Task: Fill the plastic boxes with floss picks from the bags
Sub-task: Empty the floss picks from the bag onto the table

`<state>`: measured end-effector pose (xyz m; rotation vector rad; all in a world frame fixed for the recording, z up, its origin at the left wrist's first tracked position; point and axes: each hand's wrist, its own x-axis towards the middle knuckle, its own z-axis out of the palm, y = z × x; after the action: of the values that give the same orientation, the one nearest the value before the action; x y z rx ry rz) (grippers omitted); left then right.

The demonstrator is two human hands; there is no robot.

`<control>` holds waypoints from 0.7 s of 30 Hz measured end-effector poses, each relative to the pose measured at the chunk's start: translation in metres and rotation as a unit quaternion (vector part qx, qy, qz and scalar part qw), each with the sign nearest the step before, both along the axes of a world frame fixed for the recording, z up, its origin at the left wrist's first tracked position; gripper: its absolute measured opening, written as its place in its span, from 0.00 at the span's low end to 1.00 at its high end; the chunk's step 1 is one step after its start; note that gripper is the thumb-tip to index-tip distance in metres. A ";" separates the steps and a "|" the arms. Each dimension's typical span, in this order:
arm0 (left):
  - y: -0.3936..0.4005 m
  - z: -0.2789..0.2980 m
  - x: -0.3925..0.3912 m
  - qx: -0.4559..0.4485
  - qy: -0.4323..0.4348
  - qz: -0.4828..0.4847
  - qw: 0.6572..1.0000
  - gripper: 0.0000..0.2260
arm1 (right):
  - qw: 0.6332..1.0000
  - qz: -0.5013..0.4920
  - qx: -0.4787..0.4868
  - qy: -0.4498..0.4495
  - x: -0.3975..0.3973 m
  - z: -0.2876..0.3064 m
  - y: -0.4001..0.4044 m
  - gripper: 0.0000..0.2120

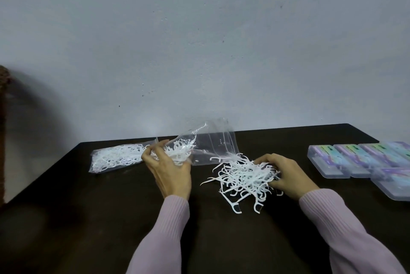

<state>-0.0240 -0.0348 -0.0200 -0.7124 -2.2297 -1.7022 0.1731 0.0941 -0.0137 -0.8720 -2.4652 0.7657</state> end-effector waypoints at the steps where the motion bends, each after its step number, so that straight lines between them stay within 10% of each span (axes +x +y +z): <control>1: 0.001 -0.001 0.001 0.002 0.002 -0.004 1.000 0.28 | 1.000 0.009 -0.010 0.004 0.000 0.000 -0.001 0.22; 11: 0.002 -0.003 0.000 0.022 -0.024 -0.023 0.999 0.27 | 0.998 0.026 -0.045 0.037 0.001 -0.001 0.001 0.27; 21: 0.006 -0.006 0.020 -0.030 0.040 -0.080 0.996 0.35 | 0.947 -0.022 -0.020 0.319 0.002 0.010 -0.012 0.10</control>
<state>-0.0040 -0.0293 -0.0263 -0.9798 -2.2295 -1.6498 0.1750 0.0817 -0.0042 -0.5685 -1.8555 0.9129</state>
